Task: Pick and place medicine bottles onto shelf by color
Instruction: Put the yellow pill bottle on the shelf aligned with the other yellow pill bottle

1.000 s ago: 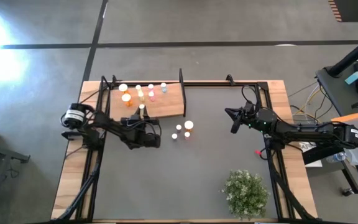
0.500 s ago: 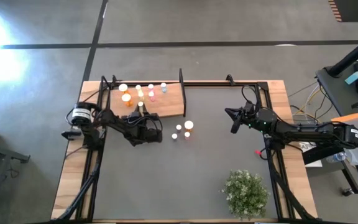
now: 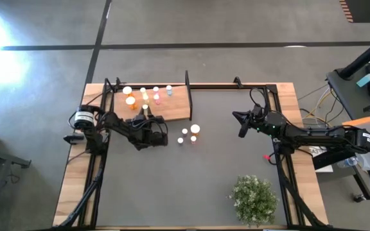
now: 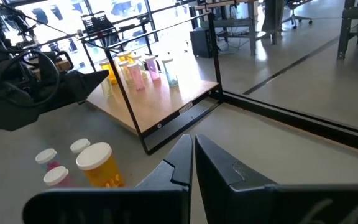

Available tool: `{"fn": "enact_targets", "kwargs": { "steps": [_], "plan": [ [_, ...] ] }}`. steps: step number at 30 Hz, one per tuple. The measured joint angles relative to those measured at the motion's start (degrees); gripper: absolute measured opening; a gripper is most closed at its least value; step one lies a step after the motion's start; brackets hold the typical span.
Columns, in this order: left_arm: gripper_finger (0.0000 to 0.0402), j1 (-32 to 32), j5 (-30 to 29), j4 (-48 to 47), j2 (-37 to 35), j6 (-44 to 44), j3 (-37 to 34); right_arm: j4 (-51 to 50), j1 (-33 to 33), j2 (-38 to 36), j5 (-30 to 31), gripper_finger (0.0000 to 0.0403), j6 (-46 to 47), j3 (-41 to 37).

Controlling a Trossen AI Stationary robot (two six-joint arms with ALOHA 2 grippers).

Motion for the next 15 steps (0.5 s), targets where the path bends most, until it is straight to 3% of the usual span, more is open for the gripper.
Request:
{"fn": "enact_targets", "kwargs": {
  "steps": [15],
  "plan": [
    [0.0105,0.73,0.01,0.0,0.0,0.0,0.01,0.0,0.02,0.0,0.0,0.0009,0.0,0.01]
  ]
}}
